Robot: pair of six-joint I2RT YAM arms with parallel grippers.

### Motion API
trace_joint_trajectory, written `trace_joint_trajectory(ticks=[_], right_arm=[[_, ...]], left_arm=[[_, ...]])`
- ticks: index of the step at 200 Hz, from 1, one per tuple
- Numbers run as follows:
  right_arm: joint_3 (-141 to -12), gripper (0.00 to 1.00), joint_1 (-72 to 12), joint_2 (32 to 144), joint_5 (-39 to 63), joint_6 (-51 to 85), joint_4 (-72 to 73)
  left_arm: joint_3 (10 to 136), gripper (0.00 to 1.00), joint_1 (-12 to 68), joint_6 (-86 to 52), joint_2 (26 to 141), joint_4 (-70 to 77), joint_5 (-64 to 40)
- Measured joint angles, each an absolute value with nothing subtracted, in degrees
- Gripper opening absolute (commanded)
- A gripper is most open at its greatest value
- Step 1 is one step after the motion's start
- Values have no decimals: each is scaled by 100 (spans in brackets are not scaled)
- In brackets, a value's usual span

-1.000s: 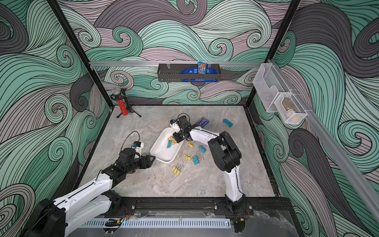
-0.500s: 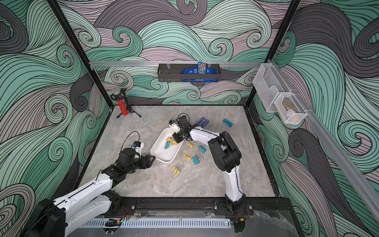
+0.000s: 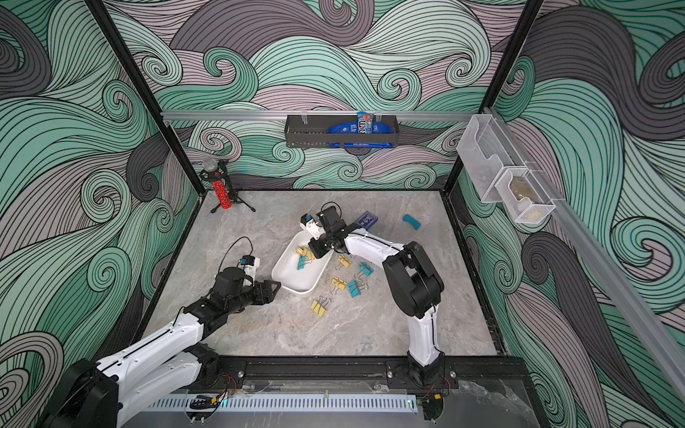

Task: Take out the binder clips from the storage box
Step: Pick up the binder clip from the storage box, then place the binder clip at the center of the board.

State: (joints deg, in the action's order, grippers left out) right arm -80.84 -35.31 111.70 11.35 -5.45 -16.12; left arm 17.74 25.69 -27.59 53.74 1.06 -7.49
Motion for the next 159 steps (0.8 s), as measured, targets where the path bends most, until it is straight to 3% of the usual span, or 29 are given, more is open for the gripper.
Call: trace_joint_trajectory(ticks=[103,159], right_arm=[[-7452,1,-3496,9885,1177,-322,-1562],[-6659,0,-2919,8862,1317,10,-1323]], left_arm=[[1774,73,2569,-2759,5374,104,-746],[1774,73,2569,-2759,5369,102,-746]])
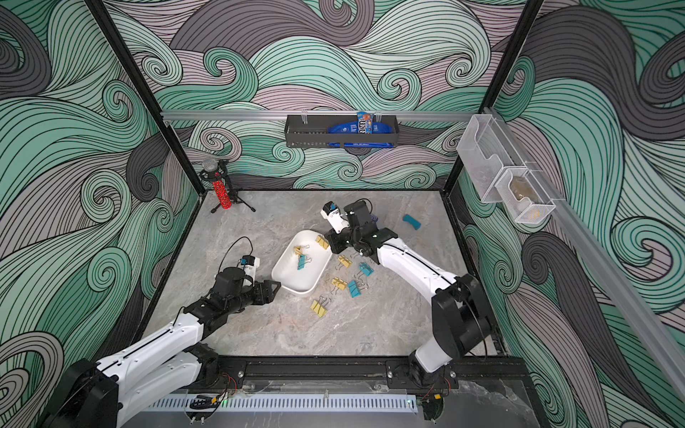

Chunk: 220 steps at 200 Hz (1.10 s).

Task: Take out the binder clips from the storage box
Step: Place the binder clip at the center of the board.

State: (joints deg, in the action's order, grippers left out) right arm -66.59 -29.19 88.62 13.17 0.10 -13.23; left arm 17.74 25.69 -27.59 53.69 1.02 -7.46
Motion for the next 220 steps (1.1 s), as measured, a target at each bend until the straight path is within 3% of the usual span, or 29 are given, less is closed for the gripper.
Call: trace_joint_trajectory(ticks=[82,133,220], right_arm=[[-6464,0,-2104,9131,1514,231,-1162],[-6805,0,-1973,9830,1568,259,-1114],[-6864,0,-1885,10075,1682,301,-1004]], left_arm=[[1774,73,2569,-2759,5325,99,-725],[1774,73,2569,-2759,5328,99,-705],[1774,73,2569,-2762,5330,78,-705]])
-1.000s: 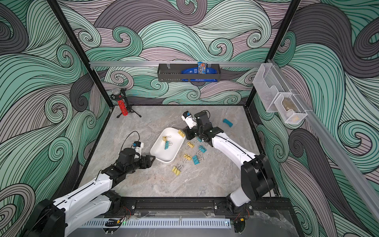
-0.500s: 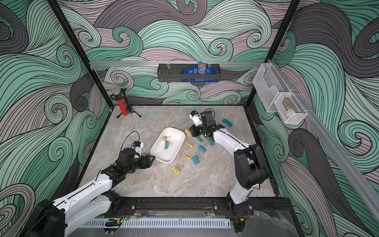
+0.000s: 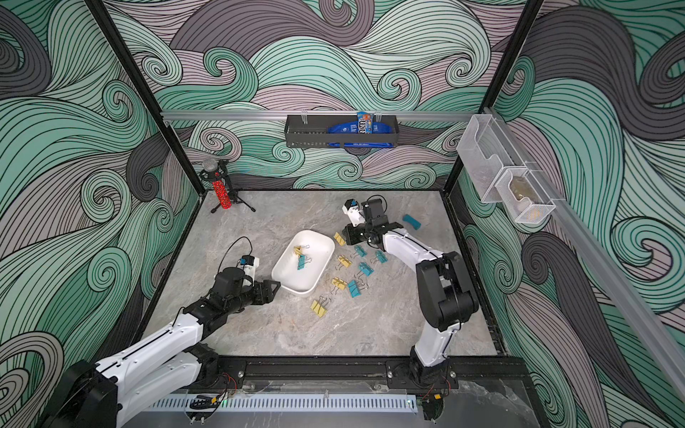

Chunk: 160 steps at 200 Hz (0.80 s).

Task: Take out the binder clips from the storage box
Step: Place the binder clip at the center of the board.

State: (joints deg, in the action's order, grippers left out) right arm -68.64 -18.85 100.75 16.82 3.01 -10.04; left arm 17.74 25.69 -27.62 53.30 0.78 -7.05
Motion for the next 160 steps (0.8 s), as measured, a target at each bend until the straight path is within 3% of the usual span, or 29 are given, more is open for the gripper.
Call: trace_joint_trajectory(ticks=[160], right_arm=[[-7043,0,-1699,10694,1870,364,-882]], left_arm=[[1774,73,2569,-2762,5328,43,-701]])
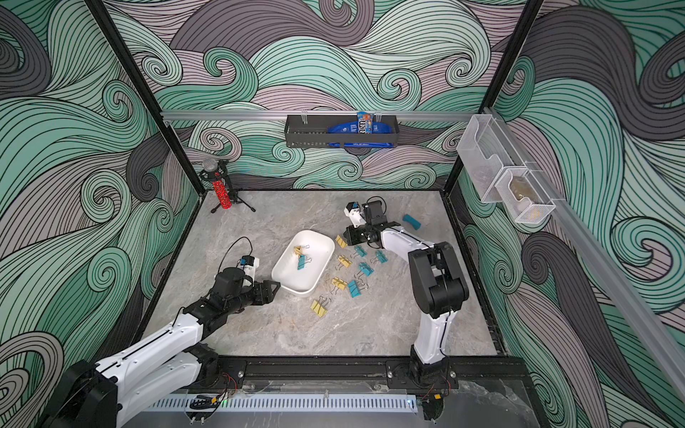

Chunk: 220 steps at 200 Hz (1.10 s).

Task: Take out the binder clips from the storage box
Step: Place the binder clip at the center of the board.

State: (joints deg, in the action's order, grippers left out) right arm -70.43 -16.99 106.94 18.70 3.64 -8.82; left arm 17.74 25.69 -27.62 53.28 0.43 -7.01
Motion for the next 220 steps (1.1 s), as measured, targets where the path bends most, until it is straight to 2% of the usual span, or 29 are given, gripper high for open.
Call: trace_joint_trajectory(ticks=[220], right_arm=[[-7046,0,-1448,11113,2265,499,-657]], left_arm=[[1774,73,2569,-2764,5345,47,-701]])
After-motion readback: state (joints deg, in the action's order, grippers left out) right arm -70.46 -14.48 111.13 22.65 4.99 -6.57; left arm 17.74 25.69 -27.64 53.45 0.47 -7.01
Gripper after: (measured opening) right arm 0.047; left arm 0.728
